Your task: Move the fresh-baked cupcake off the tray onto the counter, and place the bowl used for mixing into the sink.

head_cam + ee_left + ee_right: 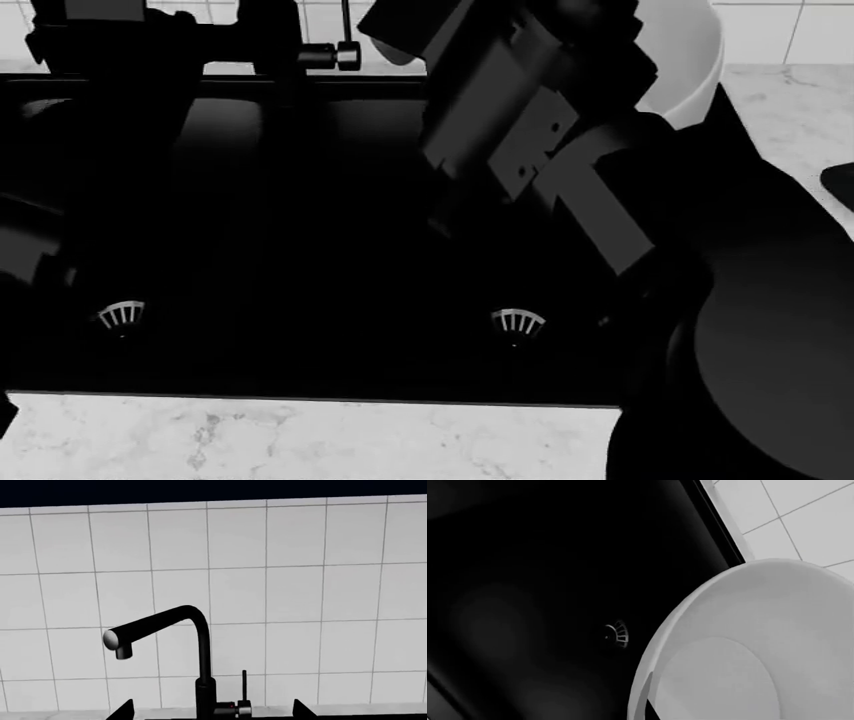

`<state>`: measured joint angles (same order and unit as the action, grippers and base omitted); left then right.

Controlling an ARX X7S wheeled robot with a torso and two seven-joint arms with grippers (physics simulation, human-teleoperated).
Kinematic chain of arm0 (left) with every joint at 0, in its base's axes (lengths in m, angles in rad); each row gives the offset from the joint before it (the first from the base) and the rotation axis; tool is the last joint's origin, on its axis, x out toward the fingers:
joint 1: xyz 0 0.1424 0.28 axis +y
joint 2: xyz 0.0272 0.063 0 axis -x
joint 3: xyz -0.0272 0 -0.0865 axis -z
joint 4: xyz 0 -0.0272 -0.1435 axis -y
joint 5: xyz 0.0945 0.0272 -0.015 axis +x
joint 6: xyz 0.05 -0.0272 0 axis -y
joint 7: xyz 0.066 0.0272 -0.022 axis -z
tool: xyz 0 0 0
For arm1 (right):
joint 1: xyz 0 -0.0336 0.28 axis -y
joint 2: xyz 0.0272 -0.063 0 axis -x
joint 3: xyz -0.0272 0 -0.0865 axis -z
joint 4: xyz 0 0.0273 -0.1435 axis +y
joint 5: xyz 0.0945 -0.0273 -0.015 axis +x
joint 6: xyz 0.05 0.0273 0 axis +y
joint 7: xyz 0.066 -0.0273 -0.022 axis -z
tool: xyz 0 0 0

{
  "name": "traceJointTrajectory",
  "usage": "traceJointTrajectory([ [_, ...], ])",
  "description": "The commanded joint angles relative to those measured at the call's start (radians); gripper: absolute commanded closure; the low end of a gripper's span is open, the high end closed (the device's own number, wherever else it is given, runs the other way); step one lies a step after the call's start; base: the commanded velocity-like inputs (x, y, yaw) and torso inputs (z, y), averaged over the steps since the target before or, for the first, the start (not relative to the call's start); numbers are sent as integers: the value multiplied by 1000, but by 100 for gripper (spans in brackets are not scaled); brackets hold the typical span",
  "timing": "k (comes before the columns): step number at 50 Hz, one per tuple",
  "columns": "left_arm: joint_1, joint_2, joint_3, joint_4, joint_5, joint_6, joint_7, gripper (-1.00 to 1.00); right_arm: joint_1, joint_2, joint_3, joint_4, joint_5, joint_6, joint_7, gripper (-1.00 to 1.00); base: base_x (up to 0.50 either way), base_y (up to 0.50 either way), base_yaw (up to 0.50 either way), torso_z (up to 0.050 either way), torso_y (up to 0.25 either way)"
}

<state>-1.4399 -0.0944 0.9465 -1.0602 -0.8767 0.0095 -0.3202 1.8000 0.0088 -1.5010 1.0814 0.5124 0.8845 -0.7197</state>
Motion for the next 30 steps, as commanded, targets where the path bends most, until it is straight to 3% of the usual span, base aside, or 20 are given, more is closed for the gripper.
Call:
traceJointTrajectory([
  [1,28,-6,-10,19,-2,-8,-10,-100,-12,-7,-6,23,-14,-25,-13,100,0,0,0,0,0],
  [10,17,7,-9,-16,5,4,3,-100,-13,-8,-3,27,-9,-21,-17,100,92,0,0,0,0],
  [30,57,3,-8,-3,-4,-2,-2,-100,-21,-4,-3,0,-6,-3,-15,100,305,0,0,0,1],
])
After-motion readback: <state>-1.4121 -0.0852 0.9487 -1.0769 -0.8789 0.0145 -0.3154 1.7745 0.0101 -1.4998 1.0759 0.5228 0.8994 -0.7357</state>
